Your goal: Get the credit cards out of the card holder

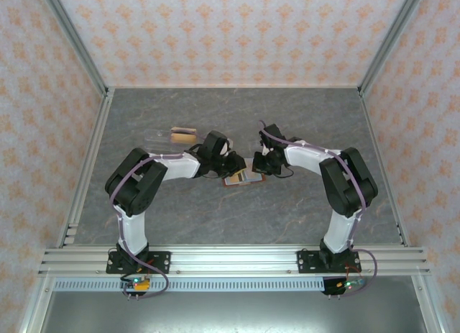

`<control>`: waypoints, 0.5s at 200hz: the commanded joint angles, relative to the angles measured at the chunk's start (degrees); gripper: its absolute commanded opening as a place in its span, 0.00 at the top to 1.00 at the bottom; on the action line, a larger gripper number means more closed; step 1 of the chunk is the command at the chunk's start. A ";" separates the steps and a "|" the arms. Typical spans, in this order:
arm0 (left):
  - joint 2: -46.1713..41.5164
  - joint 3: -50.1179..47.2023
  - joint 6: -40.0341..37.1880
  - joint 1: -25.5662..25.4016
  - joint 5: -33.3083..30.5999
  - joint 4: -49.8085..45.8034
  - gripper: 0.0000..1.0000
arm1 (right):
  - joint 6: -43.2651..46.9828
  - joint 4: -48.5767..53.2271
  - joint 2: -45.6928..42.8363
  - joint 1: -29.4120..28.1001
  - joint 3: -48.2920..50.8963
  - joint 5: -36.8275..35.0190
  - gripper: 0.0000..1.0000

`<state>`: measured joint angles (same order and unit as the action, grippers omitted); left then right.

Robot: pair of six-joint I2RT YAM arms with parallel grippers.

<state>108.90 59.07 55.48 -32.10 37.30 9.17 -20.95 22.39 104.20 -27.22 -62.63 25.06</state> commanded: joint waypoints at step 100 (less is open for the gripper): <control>-4.80 -2.74 -2.82 1.60 0.70 -0.44 0.89 | 0.46 3.64 2.27 -0.20 -0.45 -3.51 0.85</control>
<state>107.18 57.47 54.96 -31.33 37.74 9.91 -20.95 22.72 104.42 -27.24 -62.92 24.82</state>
